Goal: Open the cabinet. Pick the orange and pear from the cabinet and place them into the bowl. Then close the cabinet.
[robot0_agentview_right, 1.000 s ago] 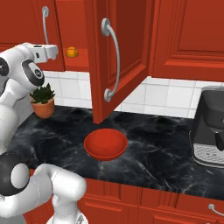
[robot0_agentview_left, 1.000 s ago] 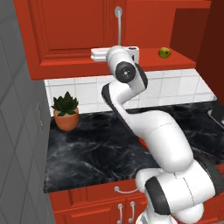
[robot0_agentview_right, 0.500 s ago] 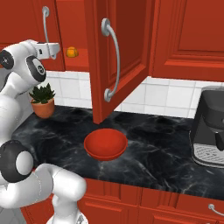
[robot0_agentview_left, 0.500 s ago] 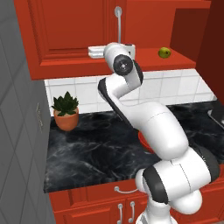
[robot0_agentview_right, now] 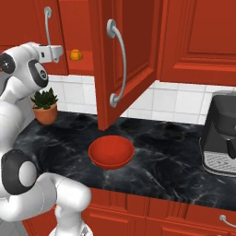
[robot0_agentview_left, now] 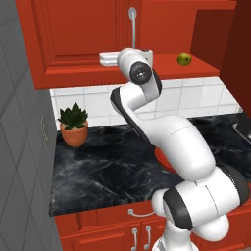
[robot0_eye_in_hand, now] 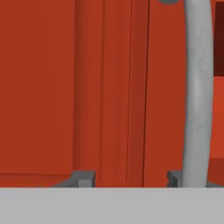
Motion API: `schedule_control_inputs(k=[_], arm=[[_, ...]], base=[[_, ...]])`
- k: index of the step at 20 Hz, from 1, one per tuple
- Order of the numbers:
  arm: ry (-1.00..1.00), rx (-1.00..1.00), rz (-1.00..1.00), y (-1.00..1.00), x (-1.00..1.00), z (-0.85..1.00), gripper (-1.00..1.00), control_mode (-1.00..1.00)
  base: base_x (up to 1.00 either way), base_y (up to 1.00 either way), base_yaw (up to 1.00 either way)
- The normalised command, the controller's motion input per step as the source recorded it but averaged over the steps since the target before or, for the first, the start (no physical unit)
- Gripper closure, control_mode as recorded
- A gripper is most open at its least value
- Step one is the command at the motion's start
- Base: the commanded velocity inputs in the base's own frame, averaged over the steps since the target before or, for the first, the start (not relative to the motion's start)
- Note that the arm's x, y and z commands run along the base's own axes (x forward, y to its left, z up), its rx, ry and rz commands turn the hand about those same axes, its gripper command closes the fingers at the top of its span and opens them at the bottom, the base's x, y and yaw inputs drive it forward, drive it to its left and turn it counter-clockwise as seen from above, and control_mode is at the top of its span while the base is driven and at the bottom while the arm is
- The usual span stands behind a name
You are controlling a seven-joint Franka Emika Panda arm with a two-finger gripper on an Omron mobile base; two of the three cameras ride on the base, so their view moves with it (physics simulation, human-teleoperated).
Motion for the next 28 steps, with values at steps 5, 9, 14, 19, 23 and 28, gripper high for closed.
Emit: schedule_control_inputs(k=[5, 9, 14, 19, 23, 28], arm=[[-0.04, 0.0, 0.0, 0.09, -0.05, 0.12, 1.0, -1.0], [-0.1, 0.0, 0.0, 0.43, -0.37, 0.47, 1.0, -1.0], [-0.13, 0.0, 0.0, 0.57, -0.51, 0.62, 1.0, -1.0], [-0.09, -0.01, 0.0, 0.65, -0.72, 0.73, 1.0, -1.0], [-0.02, -0.07, 0.0, 0.69, -0.97, 0.68, 1.0, -1.0], [0.02, -0.12, 0.0, 0.73, -0.98, 0.69, 1.0, -1.0]], base=[[0.0, 0.0, 0.0], [0.0, 0.0, 0.0], [0.0, 0.0, 0.0], [0.0, 0.0, 0.0], [0.0, 0.0, 0.0], [0.0, 0.0, 0.0]])
